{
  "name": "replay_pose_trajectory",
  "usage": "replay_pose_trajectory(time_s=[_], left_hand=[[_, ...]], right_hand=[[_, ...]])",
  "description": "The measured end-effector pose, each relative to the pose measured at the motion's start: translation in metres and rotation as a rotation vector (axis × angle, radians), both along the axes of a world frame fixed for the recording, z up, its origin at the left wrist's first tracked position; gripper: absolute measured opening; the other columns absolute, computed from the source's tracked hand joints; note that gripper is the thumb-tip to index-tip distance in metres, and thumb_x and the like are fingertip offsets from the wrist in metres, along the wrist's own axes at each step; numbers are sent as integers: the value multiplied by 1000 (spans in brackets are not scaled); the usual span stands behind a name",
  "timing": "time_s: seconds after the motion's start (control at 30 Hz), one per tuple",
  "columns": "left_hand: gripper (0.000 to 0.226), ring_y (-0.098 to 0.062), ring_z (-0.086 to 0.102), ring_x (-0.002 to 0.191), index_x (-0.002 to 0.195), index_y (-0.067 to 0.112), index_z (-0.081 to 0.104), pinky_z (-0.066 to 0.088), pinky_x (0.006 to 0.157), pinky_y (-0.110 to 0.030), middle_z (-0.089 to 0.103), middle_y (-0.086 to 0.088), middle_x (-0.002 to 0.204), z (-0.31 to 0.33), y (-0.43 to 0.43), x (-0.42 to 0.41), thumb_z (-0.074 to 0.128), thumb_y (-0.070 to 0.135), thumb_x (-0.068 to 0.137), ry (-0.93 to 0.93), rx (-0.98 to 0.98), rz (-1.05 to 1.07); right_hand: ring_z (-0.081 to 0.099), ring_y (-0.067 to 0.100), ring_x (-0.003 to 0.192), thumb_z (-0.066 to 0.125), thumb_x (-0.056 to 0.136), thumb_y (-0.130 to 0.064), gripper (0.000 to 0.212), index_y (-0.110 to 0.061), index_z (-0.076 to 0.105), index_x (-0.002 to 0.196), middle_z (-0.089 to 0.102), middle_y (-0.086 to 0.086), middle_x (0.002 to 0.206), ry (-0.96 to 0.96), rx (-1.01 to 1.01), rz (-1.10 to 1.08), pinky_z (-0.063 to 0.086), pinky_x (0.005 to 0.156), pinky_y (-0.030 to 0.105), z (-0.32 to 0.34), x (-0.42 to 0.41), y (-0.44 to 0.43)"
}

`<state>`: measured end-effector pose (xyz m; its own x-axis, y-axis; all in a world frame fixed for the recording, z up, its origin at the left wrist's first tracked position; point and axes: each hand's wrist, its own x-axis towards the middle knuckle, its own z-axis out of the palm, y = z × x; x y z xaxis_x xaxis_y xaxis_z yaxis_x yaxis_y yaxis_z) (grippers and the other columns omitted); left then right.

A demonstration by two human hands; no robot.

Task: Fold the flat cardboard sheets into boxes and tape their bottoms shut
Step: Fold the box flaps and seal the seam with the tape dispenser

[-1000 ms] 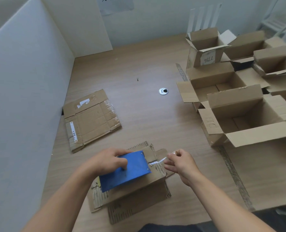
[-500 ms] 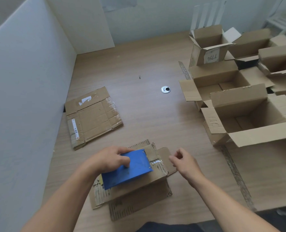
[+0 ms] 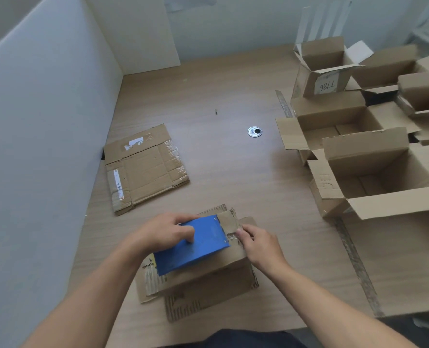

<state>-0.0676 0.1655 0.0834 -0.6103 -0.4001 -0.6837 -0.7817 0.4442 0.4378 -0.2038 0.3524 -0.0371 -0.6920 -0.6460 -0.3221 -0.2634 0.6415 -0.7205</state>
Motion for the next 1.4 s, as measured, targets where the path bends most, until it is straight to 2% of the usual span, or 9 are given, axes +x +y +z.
replay_pose_trajectory(time_s=[0.17, 0.3, 0.5, 0.67, 0.8, 0.9, 1.07, 1.23, 1.4], left_hand=[[58, -9, 62, 103, 113, 61, 62, 49, 95, -41, 66, 21, 115, 4, -6, 20, 54, 46, 58, 44, 36, 8], [55, -6, 61, 101, 113, 60, 64, 48, 92, -36, 67, 25, 111, 11, -18, 44, 54, 39, 63, 66, 58, 5], [54, -8, 64, 99, 110, 59, 66, 51, 94, -39, 69, 22, 107, 14, -37, 78, 54, 37, 62, 79, 74, 0], [52, 2, 65, 84, 104, 55, 70, 47, 73, -22, 71, 25, 95, 19, -61, 110, 53, 34, 60, 33, 99, 43], [52, -9, 64, 95, 104, 52, 71, 51, 86, -34, 70, 18, 102, 9, -66, 120, 53, 36, 59, 11, 65, 32], [53, -13, 65, 97, 106, 51, 70, 53, 92, -43, 70, 16, 103, 1, -69, 126, 53, 37, 58, 36, 63, 23], [53, -9, 62, 98, 105, 56, 69, 51, 92, -38, 68, 21, 106, -3, -71, 134, 53, 36, 58, 59, 82, 43], [54, -10, 62, 99, 105, 60, 66, 49, 92, -37, 68, 21, 107, -5, -72, 142, 52, 37, 59, 98, 92, 29], [51, -9, 63, 98, 102, 66, 64, 49, 92, -37, 69, 22, 106, -8, -76, 162, 54, 37, 61, 111, 140, 66]], right_hand=[[64, 26, 97, 55, 96, -40, 28, -17, 71, 103, 73, 3, 93, -41, 0, -10, 48, 82, 34, -4, -2, -3], [54, 15, 127, 61, 95, -39, 39, -27, 64, 131, 65, -3, 130, -91, -9, -61, 41, 105, 27, 3, -3, -6], [55, 17, 127, 59, 96, -33, 35, -33, 62, 131, 66, -3, 129, -37, 27, -13, 42, 103, 28, 8, 9, -22], [53, 22, 129, 56, 98, -33, 35, -36, 60, 133, 65, -2, 131, 64, 110, -36, 41, 98, 28, 11, 11, -25], [48, 28, 131, 57, 95, -41, 51, -34, 48, 144, 58, 4, 138, 82, 198, -61, 40, 104, 36, 9, 19, -35], [46, 33, 127, 60, 92, -38, 57, -28, 44, 145, 50, 6, 140, 279, 243, -111, 42, 103, 45, 13, 31, -37], [58, 36, 112, 49, 94, -36, 44, -10, 64, 126, 63, 13, 123, 736, -166, 231, 49, 96, 48, 13, 88, -46], [35, 22, 143, 16, 103, -55, 60, -25, 45, 146, 40, -1, 154, 746, 56, 490, 21, 113, 46, -18, 122, -41], [28, 18, 147, 16, 102, -58, 59, -31, 36, 150, 32, -4, 158, 727, 135, 526, 20, 116, 45, -18, 117, -40]])
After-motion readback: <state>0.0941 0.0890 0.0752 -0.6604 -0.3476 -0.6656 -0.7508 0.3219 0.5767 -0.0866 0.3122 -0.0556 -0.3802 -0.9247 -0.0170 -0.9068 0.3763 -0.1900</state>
